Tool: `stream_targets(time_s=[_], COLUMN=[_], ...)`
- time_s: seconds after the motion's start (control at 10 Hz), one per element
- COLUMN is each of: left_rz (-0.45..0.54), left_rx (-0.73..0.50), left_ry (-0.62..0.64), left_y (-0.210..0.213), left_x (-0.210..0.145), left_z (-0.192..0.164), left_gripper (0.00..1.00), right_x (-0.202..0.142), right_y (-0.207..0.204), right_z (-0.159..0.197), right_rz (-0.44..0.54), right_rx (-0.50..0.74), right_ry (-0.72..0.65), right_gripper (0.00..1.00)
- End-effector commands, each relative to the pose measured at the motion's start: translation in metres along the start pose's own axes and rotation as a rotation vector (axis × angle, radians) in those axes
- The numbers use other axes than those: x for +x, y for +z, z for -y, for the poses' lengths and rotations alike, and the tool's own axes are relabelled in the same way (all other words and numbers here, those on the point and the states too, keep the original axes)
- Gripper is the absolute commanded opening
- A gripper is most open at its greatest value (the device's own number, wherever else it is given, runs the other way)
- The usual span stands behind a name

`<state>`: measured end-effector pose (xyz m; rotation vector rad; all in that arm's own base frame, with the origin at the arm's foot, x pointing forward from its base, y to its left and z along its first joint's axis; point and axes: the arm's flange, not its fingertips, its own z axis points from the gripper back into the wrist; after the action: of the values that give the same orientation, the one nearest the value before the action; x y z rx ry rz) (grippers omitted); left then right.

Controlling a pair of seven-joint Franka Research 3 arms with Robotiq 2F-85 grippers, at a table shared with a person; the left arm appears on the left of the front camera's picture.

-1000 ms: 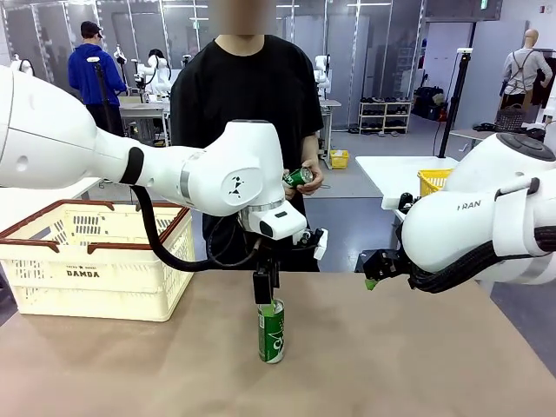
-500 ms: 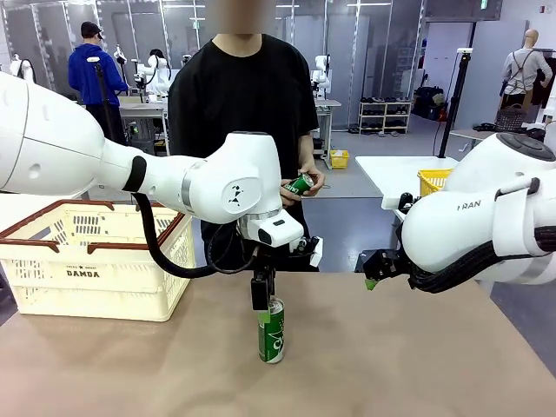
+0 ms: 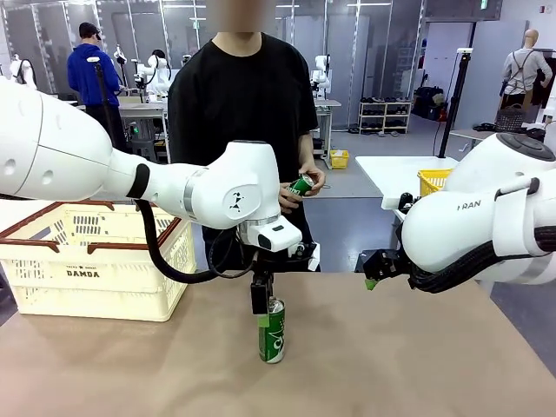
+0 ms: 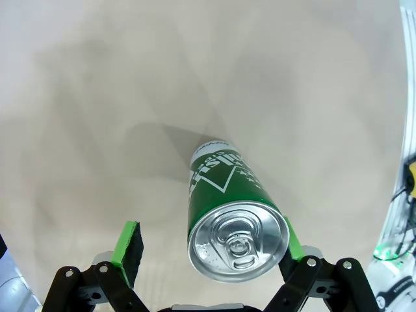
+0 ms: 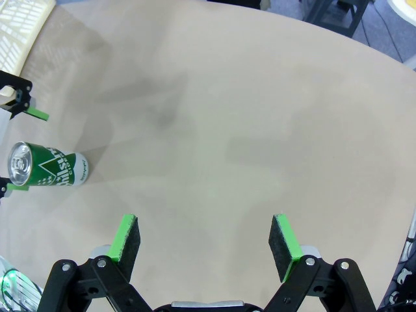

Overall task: Place the drinks into the Shopping basket.
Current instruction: Pick up one drink and place it into the Shopping basket.

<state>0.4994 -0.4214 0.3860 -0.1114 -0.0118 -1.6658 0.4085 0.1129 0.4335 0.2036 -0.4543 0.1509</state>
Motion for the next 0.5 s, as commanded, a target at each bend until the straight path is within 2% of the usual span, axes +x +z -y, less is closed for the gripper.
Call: stream_targets(time_s=[0.0, 0.4], left_rz=[0.010, 0.014], left_rx=[0.003, -0.049], left_ry=[0.009, 0.009], left_y=[-0.0006, -0.0052], left_x=[0.0077, 0.0091], left_z=[-0.0040, 0.0003], left_gripper=[1.00, 1.00], right_x=[0.0001, 0.0001], right_y=[0.0000, 0.0000], right_z=[0.0010, 0.0010], right_rz=[0.000, 0.000], right_rx=[0.002, 0.002], right_ry=[0.000, 0.000], right_gripper=[1.00, 1.00])
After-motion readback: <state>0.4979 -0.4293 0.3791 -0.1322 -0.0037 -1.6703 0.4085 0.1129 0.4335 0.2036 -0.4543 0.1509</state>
